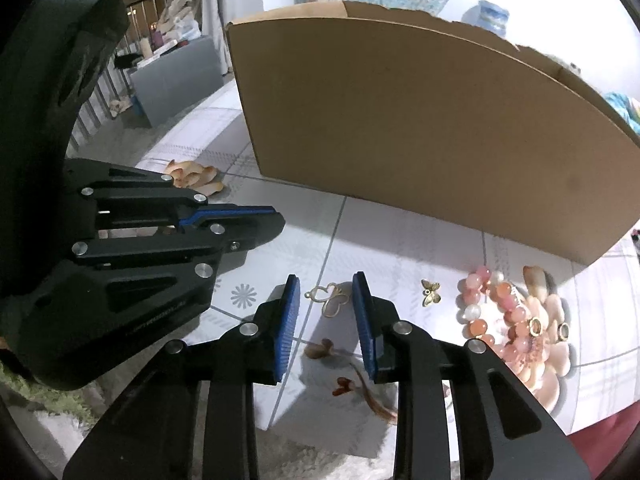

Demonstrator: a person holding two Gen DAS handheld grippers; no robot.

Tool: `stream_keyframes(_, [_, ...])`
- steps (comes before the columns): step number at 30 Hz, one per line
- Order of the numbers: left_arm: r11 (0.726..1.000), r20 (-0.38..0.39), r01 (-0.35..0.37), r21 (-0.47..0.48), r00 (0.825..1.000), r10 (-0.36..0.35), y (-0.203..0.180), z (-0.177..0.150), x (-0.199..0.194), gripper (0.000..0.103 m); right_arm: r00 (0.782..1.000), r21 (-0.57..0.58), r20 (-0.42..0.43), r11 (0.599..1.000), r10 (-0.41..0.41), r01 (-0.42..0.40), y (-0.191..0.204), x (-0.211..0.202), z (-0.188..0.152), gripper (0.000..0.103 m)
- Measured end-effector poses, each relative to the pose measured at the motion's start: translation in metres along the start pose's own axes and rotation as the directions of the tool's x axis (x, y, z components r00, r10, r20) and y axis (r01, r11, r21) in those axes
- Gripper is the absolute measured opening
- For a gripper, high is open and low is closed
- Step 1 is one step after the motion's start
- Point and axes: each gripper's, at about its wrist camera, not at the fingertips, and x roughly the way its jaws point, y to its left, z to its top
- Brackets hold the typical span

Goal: Organize jewelry

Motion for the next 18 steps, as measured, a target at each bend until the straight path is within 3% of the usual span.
stream_keyframes(18, [1.000,0.003,-0.001,0.001,1.000,0.001,-0.0003,0.0001,-0.0001,0.001,1.000,0.011,0.019,1.000,0.011,-0.011,-0.0047,-0.0083,0.0003,0.017])
